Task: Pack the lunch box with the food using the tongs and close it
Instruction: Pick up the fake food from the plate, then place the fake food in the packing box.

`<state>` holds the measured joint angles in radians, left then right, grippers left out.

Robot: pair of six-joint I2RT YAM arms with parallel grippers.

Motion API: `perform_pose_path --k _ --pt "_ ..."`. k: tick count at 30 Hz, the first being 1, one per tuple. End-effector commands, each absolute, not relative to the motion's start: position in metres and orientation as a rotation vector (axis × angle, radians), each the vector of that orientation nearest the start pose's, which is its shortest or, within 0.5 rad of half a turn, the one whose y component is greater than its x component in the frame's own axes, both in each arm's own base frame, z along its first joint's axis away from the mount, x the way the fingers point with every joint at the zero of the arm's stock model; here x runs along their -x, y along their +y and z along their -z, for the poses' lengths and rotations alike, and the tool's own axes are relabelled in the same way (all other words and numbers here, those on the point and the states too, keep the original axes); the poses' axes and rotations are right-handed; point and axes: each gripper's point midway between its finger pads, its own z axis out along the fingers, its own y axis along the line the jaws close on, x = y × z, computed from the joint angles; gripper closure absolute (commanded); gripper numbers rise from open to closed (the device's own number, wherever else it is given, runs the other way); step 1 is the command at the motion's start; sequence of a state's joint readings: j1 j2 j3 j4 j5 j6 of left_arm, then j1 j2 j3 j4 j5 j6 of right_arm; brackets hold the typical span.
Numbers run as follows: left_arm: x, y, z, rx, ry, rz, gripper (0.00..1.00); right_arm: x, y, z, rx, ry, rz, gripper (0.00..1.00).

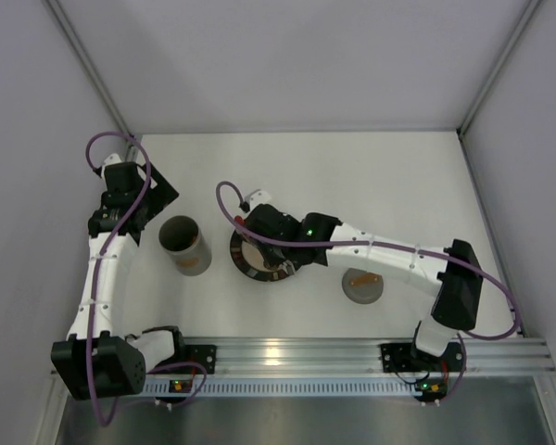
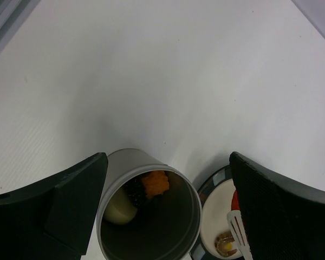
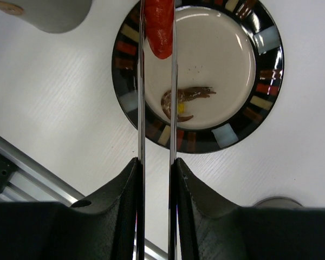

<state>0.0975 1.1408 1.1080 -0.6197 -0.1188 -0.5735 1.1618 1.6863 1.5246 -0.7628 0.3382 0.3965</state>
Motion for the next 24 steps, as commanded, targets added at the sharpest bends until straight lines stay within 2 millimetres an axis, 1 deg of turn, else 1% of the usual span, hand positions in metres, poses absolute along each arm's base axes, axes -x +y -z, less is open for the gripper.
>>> perform_pose_path --k 1,3,4,6,7,9,10,12,13,16,22,24 --pt "-0.339 0.033 -0.243 0.768 2.0 0.151 0.01 -0.217 0.368 -0.245 0.708 2.178 -0.36 0.89" --pt "-0.339 0.033 -0.243 0.769 2.0 0.152 0.01 -0.216 0.371 -0.255 0.713 2.163 -0.386 0.89" --pt "-0.34 0.033 -0.244 0.769 1.997 0.153 0.01 -0.217 0.374 -0.265 0.711 2.144 -0.409 0.89" --pt "-0.34 0.033 -0.243 0.767 1.999 0.153 0.01 -0.216 0.377 -0.275 0.719 2.13 -0.432 0.89" --pt "-0.34 0.032 -0.243 0.766 2.0 0.155 0.01 -0.217 0.38 -0.285 0.722 2.111 -0.446 0.89" --pt "-0.34 0.032 -0.243 0.766 2.0 0.155 0.01 -0.216 0.383 -0.293 0.734 2.097 -0.466 0.89" --pt "-0.341 0.032 -0.244 0.765 1.999 0.157 0.01 -0.216 0.386 -0.3 0.738 2.082 -0.484 0.89" --pt "-0.34 0.032 -0.243 0.766 2.0 0.155 0.01 -0.213 0.394 -0.307 0.763 2.068 -0.527 0.89" --pt "-0.341 0.032 -0.244 0.764 1.998 0.157 0.01 -0.212 0.398 -0.313 0.766 2.055 -0.547 0.89" --pt "-0.34 0.033 -0.245 0.766 1.996 0.15 0.01 -0.209 0.409 -0.322 0.788 2.034 -0.576 0.89" --pt "-0.34 0.035 -0.246 0.769 1.991 0.143 0.01 -0.198 0.429 -0.325 0.844 2.018 -0.631 0.88" --pt "-0.341 0.035 -0.248 0.771 1.985 0.141 0.01 -0.196 0.431 -0.324 0.854 2.018 -0.633 0.88"
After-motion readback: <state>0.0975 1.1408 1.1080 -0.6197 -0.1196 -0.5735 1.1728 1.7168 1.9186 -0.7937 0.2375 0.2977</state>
